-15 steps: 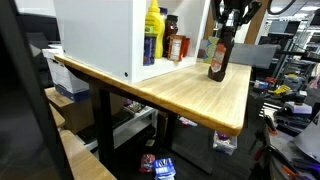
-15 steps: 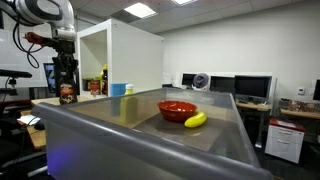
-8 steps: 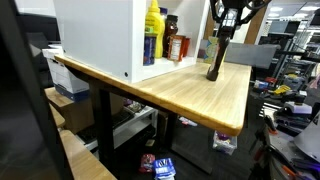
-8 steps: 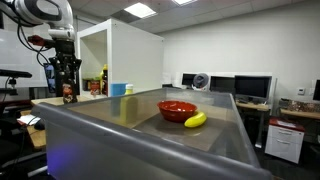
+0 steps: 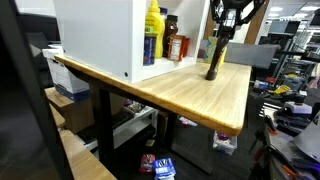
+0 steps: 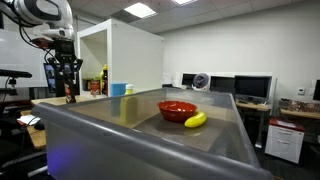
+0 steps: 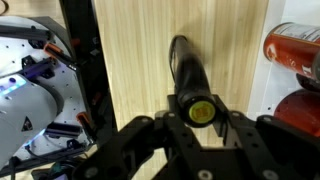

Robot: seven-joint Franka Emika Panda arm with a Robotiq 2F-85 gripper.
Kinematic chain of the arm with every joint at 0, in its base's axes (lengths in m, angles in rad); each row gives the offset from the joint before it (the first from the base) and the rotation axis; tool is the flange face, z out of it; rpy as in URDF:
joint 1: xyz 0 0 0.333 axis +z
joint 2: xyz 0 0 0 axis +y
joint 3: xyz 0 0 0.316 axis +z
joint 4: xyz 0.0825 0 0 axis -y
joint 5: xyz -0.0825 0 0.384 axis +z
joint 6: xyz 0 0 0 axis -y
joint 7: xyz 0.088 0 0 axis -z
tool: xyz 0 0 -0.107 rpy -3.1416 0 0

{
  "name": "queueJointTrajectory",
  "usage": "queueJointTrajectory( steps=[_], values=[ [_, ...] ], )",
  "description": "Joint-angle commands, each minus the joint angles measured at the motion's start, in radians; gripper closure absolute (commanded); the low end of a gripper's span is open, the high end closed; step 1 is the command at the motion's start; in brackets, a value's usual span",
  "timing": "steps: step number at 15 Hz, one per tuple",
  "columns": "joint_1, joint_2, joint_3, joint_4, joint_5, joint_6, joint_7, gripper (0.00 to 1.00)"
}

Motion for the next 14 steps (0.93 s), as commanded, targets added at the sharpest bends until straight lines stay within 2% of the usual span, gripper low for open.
queueJointTrajectory(
  steps=[1, 2, 3, 5, 9, 12, 14],
  values=[
    [-0.009, 0.021, 0.012, 0.005, -0.039, -0.033, 0.161, 0.9],
    [-0.006, 0.026, 0.01, 0.011, -0.049, -0.048, 0.178, 0.83],
    [-0.003, 0.035, 0.007, 0.022, -0.061, -0.078, 0.189, 0.4],
    [0.006, 0.049, 0.001, 0.036, -0.078, -0.122, 0.194, 0.37],
    [0.024, 0.077, -0.011, 0.05, -0.104, -0.176, 0.161, 0.17],
    [0.042, 0.083, -0.018, 0.055, -0.125, -0.167, 0.124, 0.02],
    [0.052, 0.089, -0.021, 0.061, -0.137, -0.163, 0.12, 0.0]
  ],
)
